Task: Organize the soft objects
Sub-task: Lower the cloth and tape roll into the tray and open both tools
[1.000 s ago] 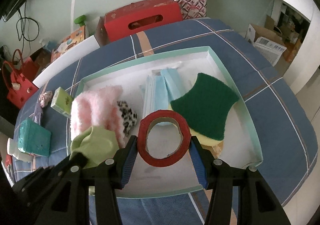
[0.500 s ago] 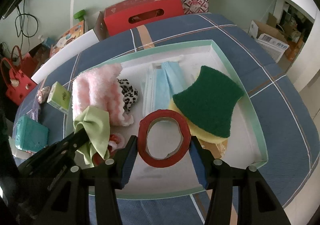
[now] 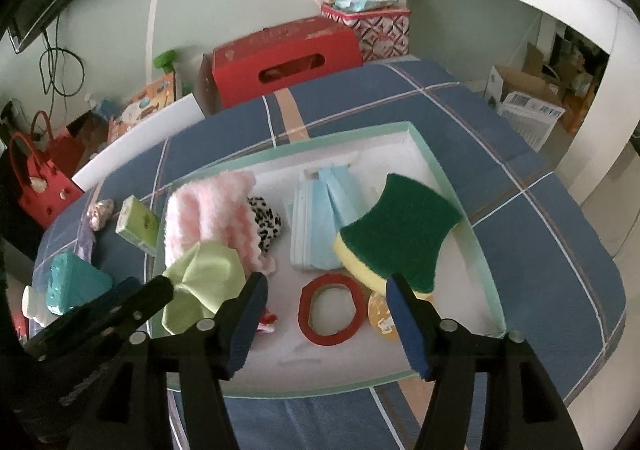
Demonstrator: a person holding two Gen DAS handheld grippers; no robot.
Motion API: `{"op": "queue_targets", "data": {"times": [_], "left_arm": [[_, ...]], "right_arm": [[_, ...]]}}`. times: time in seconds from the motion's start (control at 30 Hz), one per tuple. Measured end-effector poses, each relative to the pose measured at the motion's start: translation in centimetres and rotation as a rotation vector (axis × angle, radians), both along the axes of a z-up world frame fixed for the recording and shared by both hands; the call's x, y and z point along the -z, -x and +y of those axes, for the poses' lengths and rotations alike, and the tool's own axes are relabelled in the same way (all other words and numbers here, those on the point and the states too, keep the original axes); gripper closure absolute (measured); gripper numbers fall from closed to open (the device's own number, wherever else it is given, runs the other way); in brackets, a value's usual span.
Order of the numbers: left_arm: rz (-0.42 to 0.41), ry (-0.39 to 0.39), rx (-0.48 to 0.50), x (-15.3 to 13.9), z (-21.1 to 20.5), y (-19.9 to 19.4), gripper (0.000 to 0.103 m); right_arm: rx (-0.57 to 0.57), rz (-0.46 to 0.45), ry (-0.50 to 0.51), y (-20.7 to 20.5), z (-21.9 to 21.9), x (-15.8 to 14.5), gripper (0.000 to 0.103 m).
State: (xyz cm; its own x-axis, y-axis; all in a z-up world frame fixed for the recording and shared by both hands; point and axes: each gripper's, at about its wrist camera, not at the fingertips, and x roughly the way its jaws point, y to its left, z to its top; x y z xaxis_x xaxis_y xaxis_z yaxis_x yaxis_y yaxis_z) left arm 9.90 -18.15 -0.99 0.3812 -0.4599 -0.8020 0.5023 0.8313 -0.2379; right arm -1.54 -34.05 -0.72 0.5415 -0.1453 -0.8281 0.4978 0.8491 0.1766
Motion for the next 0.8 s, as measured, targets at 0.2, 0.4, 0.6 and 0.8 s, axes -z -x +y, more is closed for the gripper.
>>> {"op": "queue_targets", "data": {"times": [0.2, 0.4, 0.6, 0.8], "left_arm": [[-0.051, -0.051, -0.064, -1.4, 1.9, 0.1, 0.041], [-0.057, -0.144, -0.188, -0.7, 4.5, -0.7, 0.018], [-0.053, -0.179, -0.275, 0.2, 6.5, -1.3, 0.011], [-0.053, -0.183, -0.312, 0.0, 7.7, -1.4, 0.011]], "right_arm": [[-0.010, -0.021, 0.012, 0.1, 0.4, -1.0, 0.037], [-0.031, 0.017, 0.015, -0.5, 1.0, -0.1, 0.014], [-0.045, 0.039, 0.016, -1.0, 1.3, 0.6, 0.000], [-0.058, 0.045, 0.021, -1.2, 1.9, 0.8, 0.000]]}}
